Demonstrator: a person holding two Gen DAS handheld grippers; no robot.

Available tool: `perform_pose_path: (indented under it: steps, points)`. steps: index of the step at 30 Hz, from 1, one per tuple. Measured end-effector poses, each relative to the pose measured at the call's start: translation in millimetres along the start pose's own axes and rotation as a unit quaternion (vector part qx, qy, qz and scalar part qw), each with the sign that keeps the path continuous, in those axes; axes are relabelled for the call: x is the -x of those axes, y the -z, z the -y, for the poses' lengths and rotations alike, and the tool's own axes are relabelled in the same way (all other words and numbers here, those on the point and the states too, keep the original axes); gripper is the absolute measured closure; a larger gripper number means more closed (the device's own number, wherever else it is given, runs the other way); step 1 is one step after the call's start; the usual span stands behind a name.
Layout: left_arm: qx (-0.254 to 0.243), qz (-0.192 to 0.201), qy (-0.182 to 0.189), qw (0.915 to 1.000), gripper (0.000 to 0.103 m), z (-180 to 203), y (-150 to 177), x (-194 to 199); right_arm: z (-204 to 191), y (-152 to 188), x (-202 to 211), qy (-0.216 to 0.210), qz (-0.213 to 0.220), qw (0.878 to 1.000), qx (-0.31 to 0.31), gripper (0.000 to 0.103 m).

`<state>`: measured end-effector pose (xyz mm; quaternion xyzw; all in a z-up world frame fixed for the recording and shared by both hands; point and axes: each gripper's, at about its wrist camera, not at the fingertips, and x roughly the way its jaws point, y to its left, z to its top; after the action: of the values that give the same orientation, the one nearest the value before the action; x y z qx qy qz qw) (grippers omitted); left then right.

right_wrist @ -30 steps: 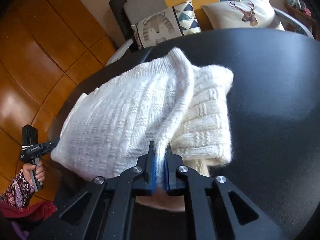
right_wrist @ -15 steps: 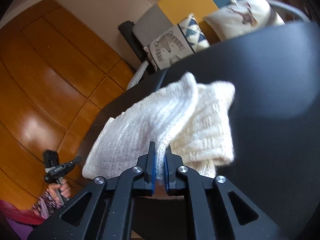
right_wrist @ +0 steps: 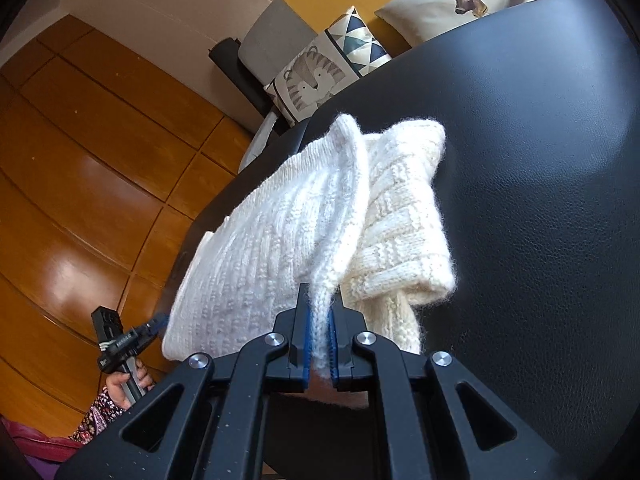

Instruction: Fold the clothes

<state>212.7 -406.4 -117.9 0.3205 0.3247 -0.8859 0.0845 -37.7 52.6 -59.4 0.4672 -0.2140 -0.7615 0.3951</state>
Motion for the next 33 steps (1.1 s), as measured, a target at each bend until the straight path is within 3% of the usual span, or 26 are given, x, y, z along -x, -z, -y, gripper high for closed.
perform_pose_path:
  steps: [3, 6, 9, 10, 11, 17, 20, 22, 24, 30, 33]
  points:
    - [0.014, -0.049, 0.022, 0.9984, 0.075, -3, 1, -15, 1, 0, -2, -0.001, -0.004, 1.0, -0.003, 0.096]
    - [0.012, -0.064, 0.035, 0.9973, 0.071, 0, 3, -21, 0, -1, -3, 0.0, -0.006, 1.0, -0.005, 0.096]
    - [0.007, -0.053, 0.034, 0.998, 0.074, 3, 7, -21, -4, -3, -3, 0.001, -0.007, 1.0, 0.001, 0.096]
    - [0.009, -0.048, 0.032, 0.9983, 0.094, 5, 7, -20, -5, -4, -3, 0.001, -0.008, 1.0, 0.003, 0.096]
    - [0.011, -0.04, 0.034, 0.9986, 0.097, 6, 7, -18, -6, -4, -3, 0.001, -0.008, 1.0, 0.006, 0.096]
    - [-0.004, 0.028, 0.08, 0.9964, 0.099, 22, 6, 17, -13, -8, -3, 0.003, -0.011, 1.0, 0.018, 0.096]
    - [-0.011, 0.04, 0.099, 0.9942, 0.099, 31, 7, 34, -16, -11, 1, -0.019, -0.006, 1.0, 0.01, 0.096]
    - [-0.011, 0.035, 0.099, 0.9944, 0.099, 33, 11, 39, -18, -13, 7, -0.034, 0.004, 0.999, 0.007, 0.096]
    - [-0.014, 0.021, 0.072, 0.9971, 0.098, 30, 15, 34, -17, -12, 11, -0.042, 0.009, 0.999, 0.007, 0.096]
    - [0.019, -0.02, 0.017, 0.9995, 0.095, 6, 28, 3, 12, 1, -3, -0.015, -0.027, 0.999, -0.022, 0.096]
    - [0.03, -0.035, 0.011, 0.9989, 0.091, -3, 32, 0, 24, 4, -4, -0.002, -0.031, 0.999, -0.04, 0.096]
